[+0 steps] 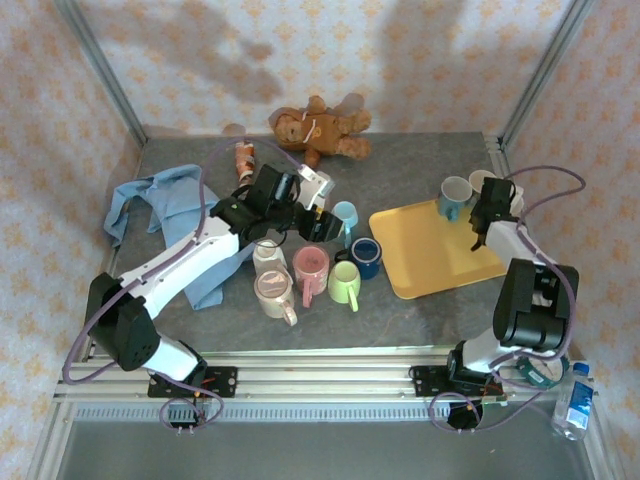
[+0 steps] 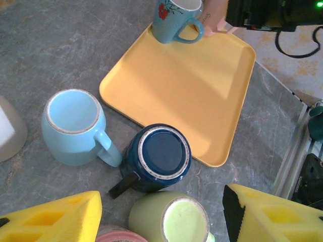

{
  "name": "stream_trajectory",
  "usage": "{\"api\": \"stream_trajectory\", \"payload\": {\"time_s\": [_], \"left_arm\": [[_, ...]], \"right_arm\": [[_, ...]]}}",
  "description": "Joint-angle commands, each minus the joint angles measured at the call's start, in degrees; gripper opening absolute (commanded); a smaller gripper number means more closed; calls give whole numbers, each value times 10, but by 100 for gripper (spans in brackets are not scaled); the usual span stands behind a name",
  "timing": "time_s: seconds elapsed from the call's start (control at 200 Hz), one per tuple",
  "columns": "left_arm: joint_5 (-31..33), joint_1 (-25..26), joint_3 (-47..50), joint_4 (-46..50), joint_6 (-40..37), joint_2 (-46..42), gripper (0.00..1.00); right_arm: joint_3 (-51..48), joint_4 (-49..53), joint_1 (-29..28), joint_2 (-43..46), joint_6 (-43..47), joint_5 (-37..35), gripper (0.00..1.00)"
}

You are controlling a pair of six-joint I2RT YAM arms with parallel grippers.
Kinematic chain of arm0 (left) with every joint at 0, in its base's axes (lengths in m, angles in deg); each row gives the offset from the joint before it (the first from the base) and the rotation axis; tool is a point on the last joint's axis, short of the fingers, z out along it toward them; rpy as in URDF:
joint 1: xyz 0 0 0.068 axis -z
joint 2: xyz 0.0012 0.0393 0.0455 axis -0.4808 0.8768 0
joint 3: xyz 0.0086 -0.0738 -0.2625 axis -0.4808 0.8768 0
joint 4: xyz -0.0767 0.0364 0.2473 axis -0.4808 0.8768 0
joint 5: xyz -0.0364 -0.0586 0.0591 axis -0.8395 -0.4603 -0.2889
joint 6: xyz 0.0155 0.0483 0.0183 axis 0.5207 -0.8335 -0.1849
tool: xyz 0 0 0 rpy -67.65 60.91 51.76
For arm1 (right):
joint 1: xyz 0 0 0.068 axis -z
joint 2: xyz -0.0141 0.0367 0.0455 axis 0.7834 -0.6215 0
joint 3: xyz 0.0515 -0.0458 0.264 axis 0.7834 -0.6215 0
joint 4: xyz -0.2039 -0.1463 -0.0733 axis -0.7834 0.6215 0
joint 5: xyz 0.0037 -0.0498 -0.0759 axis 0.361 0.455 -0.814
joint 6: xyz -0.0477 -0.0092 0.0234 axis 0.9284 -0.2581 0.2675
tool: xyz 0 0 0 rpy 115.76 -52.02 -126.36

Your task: Turn the mug right side up

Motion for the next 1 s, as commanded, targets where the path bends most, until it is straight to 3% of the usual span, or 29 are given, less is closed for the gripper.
{"api": "stream_trajectory", "payload": {"time_s": [0.0,0.12,0.245,0.545,0.761,0.996], "left_arm": [[43,3,7,6,16,-27,65],[120,3,8,26,39,-32,65],[197,3,10,34,100,-30,64],[304,3,-12,93,259,-4,61],[366,3,-5,193,377,-27,60],[368,5,27,203,416,-53,59]], "right_arm": [[-4,48,2,63,-36,-15,43],[1,123,-2,134,-71,-1,45],[9,169,-8,191,-105,84,45],[120,309,-97,136,-87,285,45],[163,363,-175,92,-78,287,45],[173,364,-232,56,-79,335,44]]}}
